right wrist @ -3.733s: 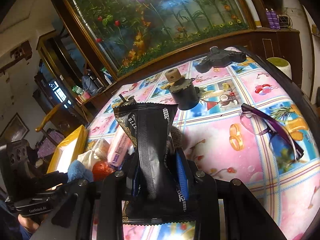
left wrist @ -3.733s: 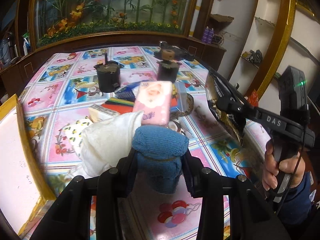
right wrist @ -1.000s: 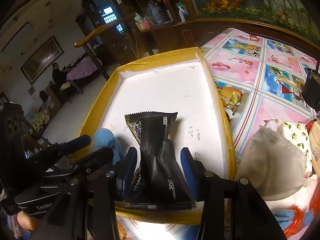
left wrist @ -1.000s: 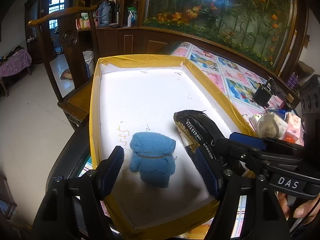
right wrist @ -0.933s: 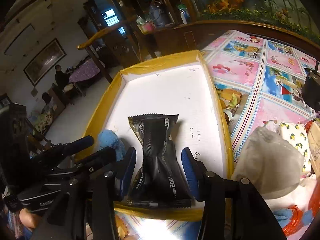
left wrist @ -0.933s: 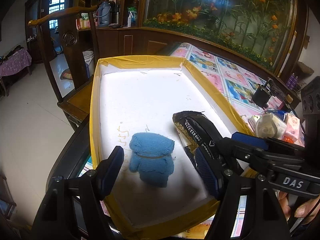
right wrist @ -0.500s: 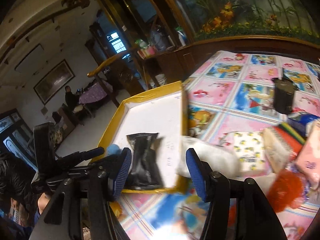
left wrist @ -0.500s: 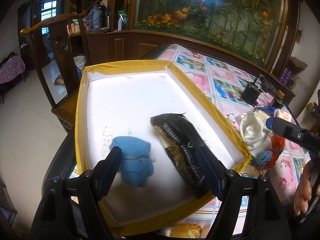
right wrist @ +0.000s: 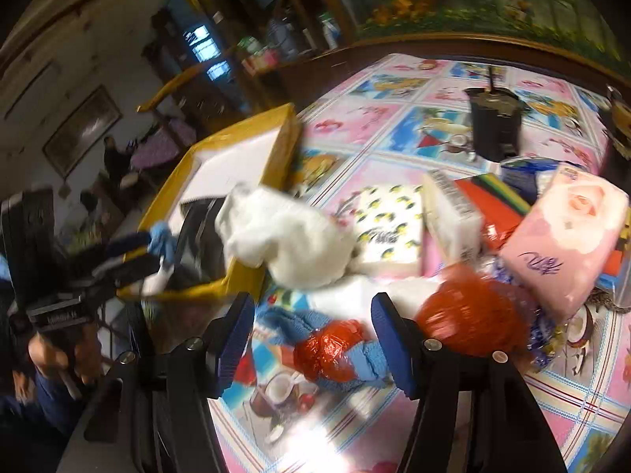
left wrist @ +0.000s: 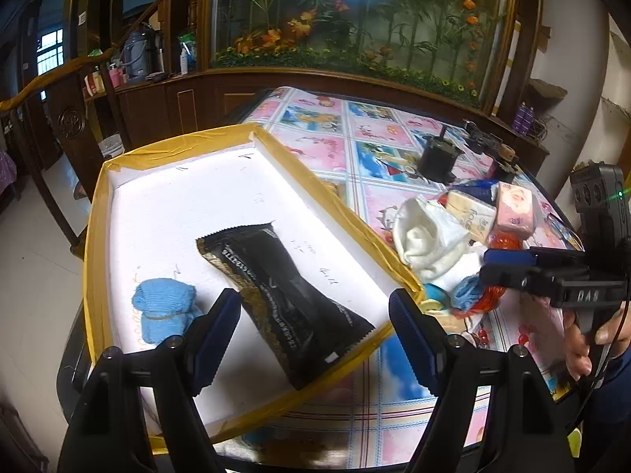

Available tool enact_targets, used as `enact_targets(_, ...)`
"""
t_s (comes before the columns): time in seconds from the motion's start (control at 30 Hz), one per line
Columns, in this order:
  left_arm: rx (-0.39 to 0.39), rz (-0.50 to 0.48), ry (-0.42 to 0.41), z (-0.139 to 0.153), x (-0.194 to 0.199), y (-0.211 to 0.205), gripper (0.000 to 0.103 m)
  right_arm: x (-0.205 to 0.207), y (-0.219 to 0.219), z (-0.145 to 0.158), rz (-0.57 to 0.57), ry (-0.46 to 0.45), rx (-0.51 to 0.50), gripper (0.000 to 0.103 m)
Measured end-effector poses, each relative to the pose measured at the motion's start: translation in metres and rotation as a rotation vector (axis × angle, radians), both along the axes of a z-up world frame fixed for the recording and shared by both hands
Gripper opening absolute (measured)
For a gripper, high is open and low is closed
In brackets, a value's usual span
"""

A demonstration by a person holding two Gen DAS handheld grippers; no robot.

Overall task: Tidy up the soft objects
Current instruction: 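Lower the black package into the box and open the right tool, then grasp the white cloth with the left tool while the right tool grasps the blue towel with orange bag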

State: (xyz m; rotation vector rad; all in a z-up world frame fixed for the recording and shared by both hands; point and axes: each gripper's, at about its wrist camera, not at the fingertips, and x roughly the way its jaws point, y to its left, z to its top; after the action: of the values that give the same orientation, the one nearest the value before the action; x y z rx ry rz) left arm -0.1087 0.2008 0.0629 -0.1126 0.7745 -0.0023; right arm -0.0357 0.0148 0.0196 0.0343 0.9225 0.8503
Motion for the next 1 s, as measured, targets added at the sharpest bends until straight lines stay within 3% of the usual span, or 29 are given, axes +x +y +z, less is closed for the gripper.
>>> enact_targets(0.2,0.003,-0.031,0.003,0.001,0.001,-0.008,0.077,-0.032,0.018,-0.006,0.085,-0.129,-0.180,0.066)
enact_targets(0.23,-0.003,-0.038,0.004,0.002,0.002,-0.010,0.077,-0.035,0.020,-0.008,0.092,-0.150,-0.211,0.059)
enact_targets(0.27,-0.010,-0.047,0.006,0.002,0.003,-0.012,0.077,-0.037,0.021,-0.011,0.090,-0.170,-0.241,0.040)
enact_targets(0.33,-0.016,-0.064,0.006,0.004,0.005,-0.019,0.078,-0.036,0.018,-0.013,0.085,-0.164,-0.246,0.040)
enact_targets(0.5,0.007,-0.110,-0.003,0.012,0.013,-0.041,0.084,-0.031,-0.018,0.002,-0.012,-0.167,-0.062,0.040)
enact_targets(0.73,0.058,-0.182,0.020,0.008,0.046,-0.085,0.085,-0.012,-0.066,0.015,-0.174,-0.137,0.129,0.040)
enact_targets(1.0,0.141,-0.197,0.041,-0.001,0.074,-0.118,0.085,-0.011,-0.076,0.019,-0.203,-0.131,0.181,0.040)
